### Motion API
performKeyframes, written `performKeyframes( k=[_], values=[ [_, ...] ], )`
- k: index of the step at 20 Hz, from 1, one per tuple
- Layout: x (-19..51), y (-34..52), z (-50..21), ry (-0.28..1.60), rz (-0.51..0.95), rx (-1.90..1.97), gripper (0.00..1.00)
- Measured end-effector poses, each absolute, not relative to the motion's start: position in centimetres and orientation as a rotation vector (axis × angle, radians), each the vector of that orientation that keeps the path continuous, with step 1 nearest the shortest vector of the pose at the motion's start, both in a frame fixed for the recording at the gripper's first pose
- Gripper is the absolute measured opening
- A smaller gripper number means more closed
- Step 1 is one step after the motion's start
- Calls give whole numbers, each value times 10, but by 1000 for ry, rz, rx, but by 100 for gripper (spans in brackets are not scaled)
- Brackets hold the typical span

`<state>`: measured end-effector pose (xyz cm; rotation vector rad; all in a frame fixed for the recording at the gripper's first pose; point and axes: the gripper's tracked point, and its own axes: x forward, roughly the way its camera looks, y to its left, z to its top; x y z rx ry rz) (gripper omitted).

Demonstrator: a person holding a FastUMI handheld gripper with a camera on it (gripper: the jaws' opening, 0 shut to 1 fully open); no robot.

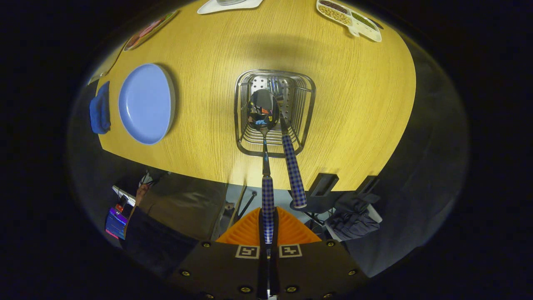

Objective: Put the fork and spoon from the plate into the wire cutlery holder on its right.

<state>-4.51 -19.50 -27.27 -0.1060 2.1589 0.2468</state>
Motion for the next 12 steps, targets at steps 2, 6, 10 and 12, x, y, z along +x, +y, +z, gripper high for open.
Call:
performKeyframes(
  k=[2,6,10,12],
  values=[
    [-38,-196,-278,2186,232,-134,3],
    [-24,-194,-285,2210,228,-186,3],
    [-19,-192,-285,2224,240,-219,3],
    [-17,-192,-287,2225,238,-224,3]
  ],
)
